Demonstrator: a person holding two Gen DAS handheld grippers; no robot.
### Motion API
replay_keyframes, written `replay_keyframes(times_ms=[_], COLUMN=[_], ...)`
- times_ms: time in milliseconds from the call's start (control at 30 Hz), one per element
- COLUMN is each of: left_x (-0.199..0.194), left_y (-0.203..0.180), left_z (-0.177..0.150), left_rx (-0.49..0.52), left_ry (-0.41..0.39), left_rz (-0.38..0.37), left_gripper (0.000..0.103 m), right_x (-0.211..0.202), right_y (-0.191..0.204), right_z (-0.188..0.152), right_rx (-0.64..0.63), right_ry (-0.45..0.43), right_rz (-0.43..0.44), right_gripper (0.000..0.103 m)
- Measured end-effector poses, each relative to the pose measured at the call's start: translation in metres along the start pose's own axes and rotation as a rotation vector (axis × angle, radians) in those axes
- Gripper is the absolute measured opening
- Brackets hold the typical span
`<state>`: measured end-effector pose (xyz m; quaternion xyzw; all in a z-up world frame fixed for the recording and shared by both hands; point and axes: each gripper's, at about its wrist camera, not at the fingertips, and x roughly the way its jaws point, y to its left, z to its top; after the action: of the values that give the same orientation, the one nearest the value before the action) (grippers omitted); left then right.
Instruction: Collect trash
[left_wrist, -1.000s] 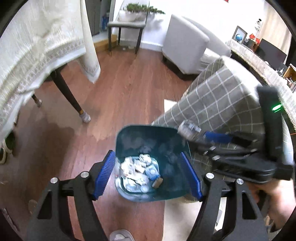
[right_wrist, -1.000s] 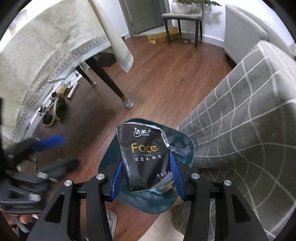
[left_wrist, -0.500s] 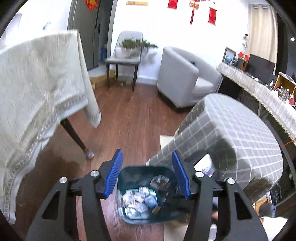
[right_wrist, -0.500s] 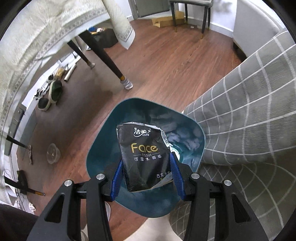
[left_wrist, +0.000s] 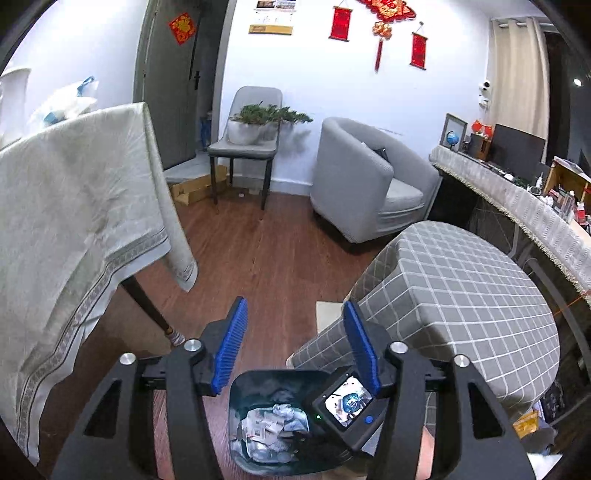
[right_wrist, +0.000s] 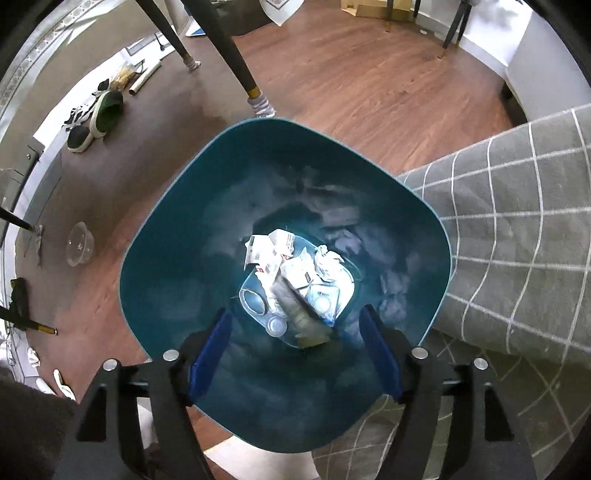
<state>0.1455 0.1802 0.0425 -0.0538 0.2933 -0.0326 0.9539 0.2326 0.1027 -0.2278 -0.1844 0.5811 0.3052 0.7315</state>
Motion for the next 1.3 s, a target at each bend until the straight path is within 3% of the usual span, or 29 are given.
replay_keyframes(times_ms=[133, 300, 400, 567, 767, 1033, 1133, 1300], left_x=[-0.003, -0.018, -0.039, -0.063, -0.085, -0.093, -0.102, -0.117], left_y=[-0.008, -0.003, 0.000, -0.010, -0.027, -0.037, -0.050, -0.055], left_z=[0.012, 0.029, 0.033, 0.027, 0.010, -0.017, -0.031, -0.045], left_rx=[0.053, 0.011, -0.021, 0.005, 0.026, -0.010, 0.044, 0.006], left_ry=[-0.041, -0.108, -0.189, -0.241, -0.234, -0.150, -0.197, -0.229], left_rz=[0.029, 0.059, 0.039, 0.082, 0.115, 0.180, 0.251, 0.244], left_gripper=[0.070, 0.077, 0.093, 0.098, 0.100, 0.100, 0.100, 0.100], right_x=[-0.030, -0.094, -0.141, -0.215, -0.280, -0.342, -0.365, -0.394], right_y=[-0.003, -0.003, -0.009, -0.009, -0.020, -0.046, -0.054, -0.078], right_z=[0.006, 0.007, -0.001, -0.019, -0.046, -0.121, -0.156, -0.216], right_rx=[0.020, 0.014, 0.051, 0.051, 0.071, 0.140, 0.149, 0.231], right_ry=[-0.072, -0.213, -0.330, -0.513, -0.672, -0.775, -0.797, -0.843], right_rz=[0.022, 0.019, -0.009, -0.074, -0.160, -0.299, -0.361, -0.406], right_gripper=[0.073, 0.073, 0.076, 0.087, 0.094, 0.099, 0.099, 0.099])
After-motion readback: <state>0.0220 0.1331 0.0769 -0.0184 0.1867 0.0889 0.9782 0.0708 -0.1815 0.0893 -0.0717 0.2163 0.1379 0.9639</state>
